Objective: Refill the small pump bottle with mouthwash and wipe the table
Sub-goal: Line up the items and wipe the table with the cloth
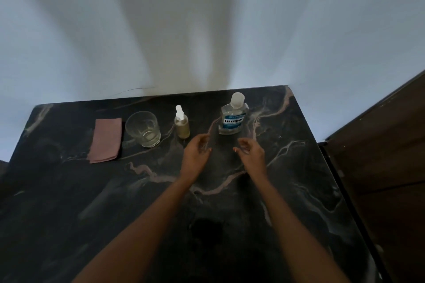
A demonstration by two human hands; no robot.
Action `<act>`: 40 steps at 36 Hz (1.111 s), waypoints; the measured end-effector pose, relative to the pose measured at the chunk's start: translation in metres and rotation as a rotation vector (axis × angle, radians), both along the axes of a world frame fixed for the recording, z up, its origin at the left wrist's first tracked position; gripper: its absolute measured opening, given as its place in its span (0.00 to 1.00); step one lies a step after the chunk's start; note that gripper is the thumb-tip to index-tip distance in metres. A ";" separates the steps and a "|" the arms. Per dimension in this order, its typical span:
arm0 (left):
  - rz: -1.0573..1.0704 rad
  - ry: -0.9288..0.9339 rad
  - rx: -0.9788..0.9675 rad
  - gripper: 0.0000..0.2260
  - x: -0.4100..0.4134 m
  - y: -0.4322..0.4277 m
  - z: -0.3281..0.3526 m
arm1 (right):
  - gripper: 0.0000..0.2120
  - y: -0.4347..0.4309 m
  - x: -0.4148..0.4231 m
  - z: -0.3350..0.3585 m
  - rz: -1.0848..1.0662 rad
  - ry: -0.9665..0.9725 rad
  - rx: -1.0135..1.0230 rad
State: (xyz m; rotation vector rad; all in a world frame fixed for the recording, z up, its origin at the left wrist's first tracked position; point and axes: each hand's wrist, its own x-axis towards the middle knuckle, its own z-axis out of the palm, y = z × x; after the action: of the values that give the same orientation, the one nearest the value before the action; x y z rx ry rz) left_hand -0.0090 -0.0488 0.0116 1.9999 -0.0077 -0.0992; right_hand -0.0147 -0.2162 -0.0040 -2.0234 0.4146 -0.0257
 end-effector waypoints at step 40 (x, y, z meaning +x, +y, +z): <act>0.381 0.101 0.190 0.19 0.026 0.267 -0.015 | 0.19 0.327 0.026 -0.010 0.358 0.079 0.002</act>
State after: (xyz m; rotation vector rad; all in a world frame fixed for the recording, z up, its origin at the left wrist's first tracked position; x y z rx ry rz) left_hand 0.0171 0.2187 -0.0034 2.1467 0.4606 0.0464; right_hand 0.0115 0.1111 -0.0145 -2.0747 0.0960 0.2752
